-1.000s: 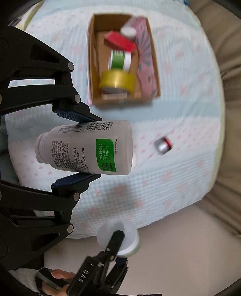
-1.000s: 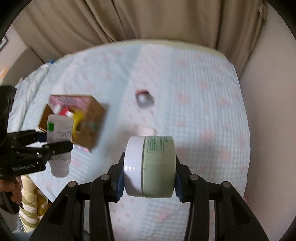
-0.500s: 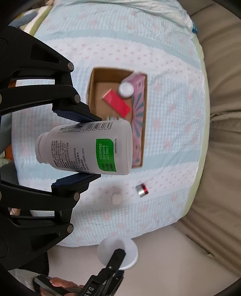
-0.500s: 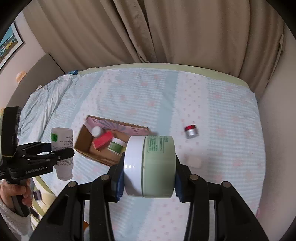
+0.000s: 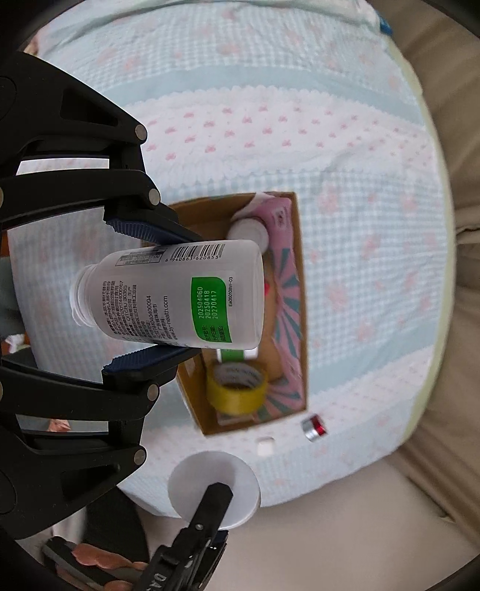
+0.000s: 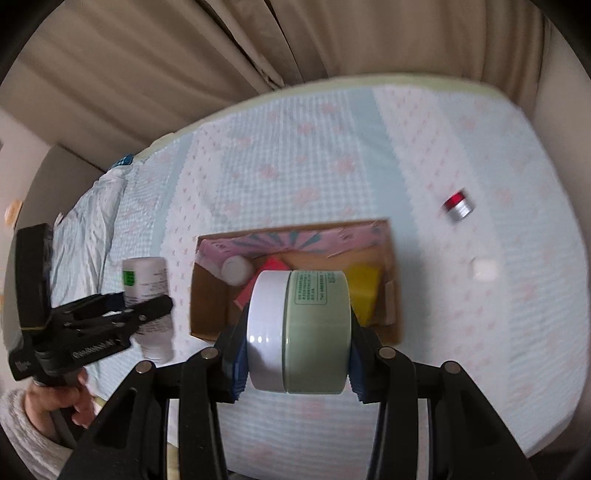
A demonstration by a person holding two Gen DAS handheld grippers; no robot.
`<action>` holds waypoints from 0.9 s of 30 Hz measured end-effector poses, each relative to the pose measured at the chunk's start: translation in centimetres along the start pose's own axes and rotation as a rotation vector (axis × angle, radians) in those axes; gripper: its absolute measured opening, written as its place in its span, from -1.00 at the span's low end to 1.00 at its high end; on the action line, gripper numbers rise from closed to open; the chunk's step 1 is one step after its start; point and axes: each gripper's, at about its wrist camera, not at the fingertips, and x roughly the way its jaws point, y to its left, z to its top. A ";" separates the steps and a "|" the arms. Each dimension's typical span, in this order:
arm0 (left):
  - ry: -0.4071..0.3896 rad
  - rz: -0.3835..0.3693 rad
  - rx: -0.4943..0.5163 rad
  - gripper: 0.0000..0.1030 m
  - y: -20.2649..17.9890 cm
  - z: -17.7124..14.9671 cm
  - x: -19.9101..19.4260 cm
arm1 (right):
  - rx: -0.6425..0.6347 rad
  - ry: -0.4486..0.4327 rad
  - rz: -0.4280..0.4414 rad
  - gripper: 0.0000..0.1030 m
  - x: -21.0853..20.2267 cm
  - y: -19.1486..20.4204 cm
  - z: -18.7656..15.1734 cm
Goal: Organize rigid objects
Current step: 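Carry the white bottle and pale green jar over the cardboard box with both tools, then release the white bottle and pale green jar into the cardboard box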
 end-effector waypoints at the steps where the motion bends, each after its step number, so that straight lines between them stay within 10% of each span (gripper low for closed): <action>1: 0.018 -0.001 0.005 -0.09 0.5 0.2 1.0 | 0.009 0.013 0.001 -0.23 1.1 0.4 -0.1; 22: 0.165 0.036 0.154 -0.08 2.4 3.3 10.6 | 0.081 0.162 0.120 -0.22 14.4 0.5 -0.6; 24: 0.172 0.007 0.175 0.41 2.1 3.4 10.6 | 0.142 0.180 0.198 -0.08 14.8 -0.5 -0.5; 27: 0.139 0.045 0.196 0.99 2.1 3.3 9.8 | 0.222 0.134 0.231 0.76 13.9 -2.3 -0.3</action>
